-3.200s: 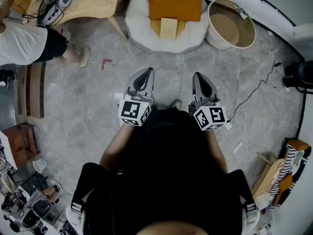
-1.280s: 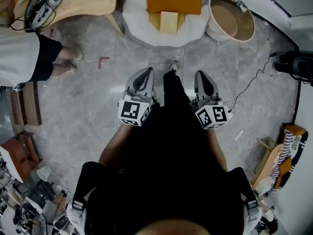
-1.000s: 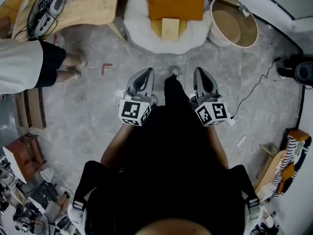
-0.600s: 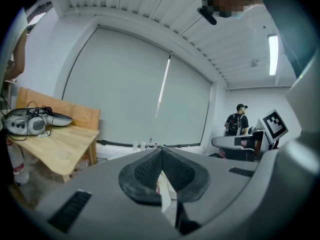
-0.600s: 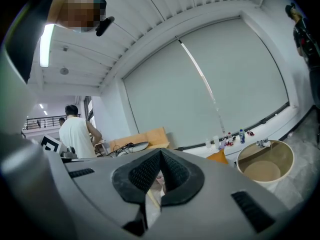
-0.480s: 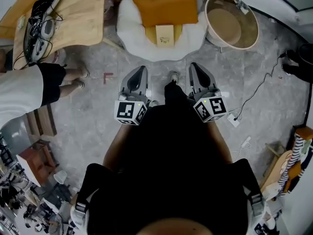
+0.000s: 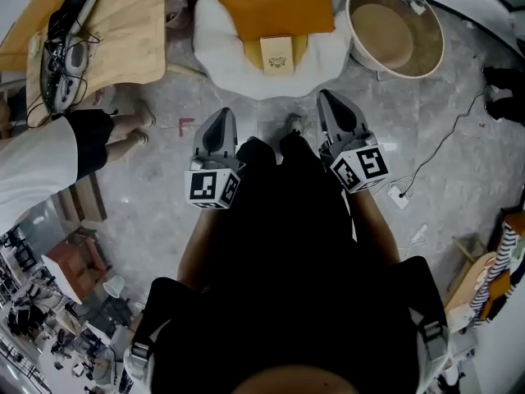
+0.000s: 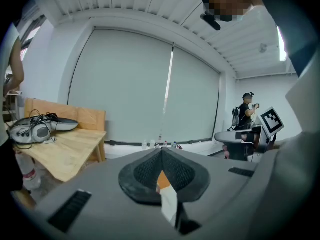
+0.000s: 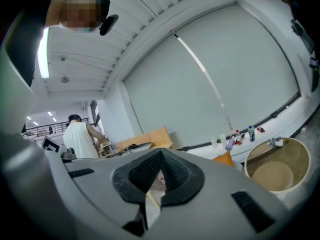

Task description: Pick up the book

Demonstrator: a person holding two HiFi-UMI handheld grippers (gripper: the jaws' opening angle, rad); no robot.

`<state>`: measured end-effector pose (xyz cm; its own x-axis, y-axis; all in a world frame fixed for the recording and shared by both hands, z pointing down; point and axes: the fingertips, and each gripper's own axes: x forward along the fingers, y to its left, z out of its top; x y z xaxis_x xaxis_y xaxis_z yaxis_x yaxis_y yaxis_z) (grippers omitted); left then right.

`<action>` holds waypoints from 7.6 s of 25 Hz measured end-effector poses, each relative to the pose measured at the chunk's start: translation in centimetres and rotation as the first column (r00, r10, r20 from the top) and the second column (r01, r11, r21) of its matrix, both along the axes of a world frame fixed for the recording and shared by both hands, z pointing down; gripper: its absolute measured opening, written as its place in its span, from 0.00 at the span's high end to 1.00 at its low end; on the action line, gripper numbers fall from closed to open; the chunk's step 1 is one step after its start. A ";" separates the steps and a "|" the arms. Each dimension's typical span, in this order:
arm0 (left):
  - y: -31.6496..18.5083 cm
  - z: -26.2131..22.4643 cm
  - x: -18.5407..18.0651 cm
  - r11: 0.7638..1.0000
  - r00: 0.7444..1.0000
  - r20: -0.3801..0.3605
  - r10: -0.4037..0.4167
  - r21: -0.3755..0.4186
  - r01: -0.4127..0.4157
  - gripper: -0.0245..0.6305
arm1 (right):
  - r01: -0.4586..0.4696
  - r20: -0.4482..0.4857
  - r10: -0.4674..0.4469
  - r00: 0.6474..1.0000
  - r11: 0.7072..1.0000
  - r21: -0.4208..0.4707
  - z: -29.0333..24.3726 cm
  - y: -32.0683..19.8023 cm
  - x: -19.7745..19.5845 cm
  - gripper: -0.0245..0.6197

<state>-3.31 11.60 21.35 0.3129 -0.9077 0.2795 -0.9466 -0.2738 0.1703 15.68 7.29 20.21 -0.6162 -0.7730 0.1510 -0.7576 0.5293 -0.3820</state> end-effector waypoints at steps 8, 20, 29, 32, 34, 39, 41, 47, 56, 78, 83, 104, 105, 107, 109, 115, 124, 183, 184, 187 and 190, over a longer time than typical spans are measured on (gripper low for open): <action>-3.3 1.1 0.7 1.000 1.000 -0.020 -0.003 -0.006 0.003 0.96 | 0.046 -0.010 -0.046 0.999 0.999 -0.022 2.0 -2.7 -1.1 0.96; -9.1 4.3 -0.3 0.996 0.998 -0.042 0.051 -0.069 -0.054 0.96 | 0.074 -0.029 -0.078 0.997 0.992 -0.104 5.8 -8.4 -4.0 0.94; -13.5 8.0 -1.3 0.984 0.992 -0.037 0.120 -0.125 -0.124 0.96 | 0.079 -0.033 -0.086 0.996 0.980 -0.184 10.6 -12.0 -6.1 0.84; -14.6 10.1 -1.3 0.979 0.990 -0.064 0.129 -0.150 -0.137 0.96 | 0.082 -0.059 -0.097 0.994 0.972 -0.220 13.4 -13.1 -6.8 0.81; -15.3 11.7 -1.3 0.974 0.987 -0.076 0.140 -0.171 -0.151 0.96 | 0.072 -0.078 -0.093 0.993 0.968 -0.240 15.3 -14.1 -7.1 0.78; -17.1 15.8 -1.2 0.964 0.983 -0.087 0.161 -0.198 -0.176 0.96 | 0.059 -0.083 -0.085 0.993 0.958 -0.280 21.1 -16.9 -6.9 0.72; -17.9 17.4 -1.4 0.965 0.983 -0.099 0.155 -0.200 -0.172 0.96 | 0.060 -0.092 -0.090 0.992 0.955 -0.289 23.6 -17.9 -7.0 0.71; -19.8 22.5 -1.0 0.961 0.981 -0.123 0.148 -0.218 -0.172 0.96 | 0.078 -0.085 -0.110 0.990 0.946 -0.313 30.6 -20.2 -6.7 0.69; -21.2 29.6 0.0 0.945 0.978 -0.181 0.100 -0.290 -0.150 0.96 | 0.101 -0.088 -0.143 0.986 0.923 -0.371 40.2 -22.1 -7.9 0.68; -22.9 40.3 0.9 0.906 0.972 -0.231 0.032 -0.404 -0.126 0.96 | 0.047 -0.150 -0.142 0.978 0.862 -0.505 61.4 -27.6 -6.3 0.67; -22.7 41.8 0.2 0.900 0.972 -0.235 0.007 -0.422 -0.109 0.96 | 0.059 -0.177 -0.193 0.965 0.818 -0.572 66.6 -26.8 -5.9 0.64; -24.1 44.8 -0.9 0.887 0.959 -0.281 -0.042 -0.452 -0.094 0.96 | 0.161 -0.119 -0.332 0.936 0.701 -0.695 77.1 -27.2 -7.3 0.46; -24.0 44.8 -0.8 0.887 0.958 -0.285 -0.038 -0.451 -0.100 0.96 | 0.191 -0.106 -0.360 0.927 0.695 -0.693 77.2 -27.2 -7.5 0.45; -23.8 45.2 -0.8 0.884 0.956 -0.292 -0.039 -0.455 -0.103 0.96 | 0.237 -0.090 -0.409 0.908 0.679 -0.695 77.7 -27.2 -7.9 0.44; -23.7 45.6 -0.9 0.882 0.955 -0.295 -0.042 -0.460 -0.103 0.96 | 0.255 -0.087 -0.436 0.896 0.664 -0.703 78.5 -27.3 -8.2 0.43; -23.5 45.8 -0.7 0.883 0.954 -0.298 -0.029 -0.456 -0.116 0.96 | 0.264 -0.064 -0.440 0.895 0.642 -0.720 79.2 -27.5 -8.6 0.43; -23.6 45.4 -0.9 0.901 0.963 -0.270 -0.002 -0.419 -0.115 0.96 | 0.234 -0.063 -0.420 0.906 0.617 -0.752 79.4 -27.2 -8.5 0.43; -17.9 32.7 1.0 0.954 0.971 -0.238 0.001 -0.290 -0.072 0.96 | -0.033 -0.226 -0.142 0.964 0.777 -0.629 58.0 -18.4 -3.1 0.65; -18.0 32.0 1.1 0.956 0.972 -0.236 0.007 -0.284 -0.076 0.96 | -0.039 -0.224 -0.131 0.966 0.781 -0.624 57.0 -18.3 -2.9 0.65; -18.2 30.0 1.3 0.962 0.973 -0.230 0.017 -0.263 -0.079 0.96 | -0.045 -0.217 -0.110 0.970 0.795 -0.605 54.0 -18.5 -2.7 0.65; -18.0 27.8 1.5 0.966 0.974 -0.226 0.025 -0.245 -0.082 0.96 | -0.044 -0.212 -0.099 0.972 0.810 -0.584 50.9 -18.5 -2.6 0.65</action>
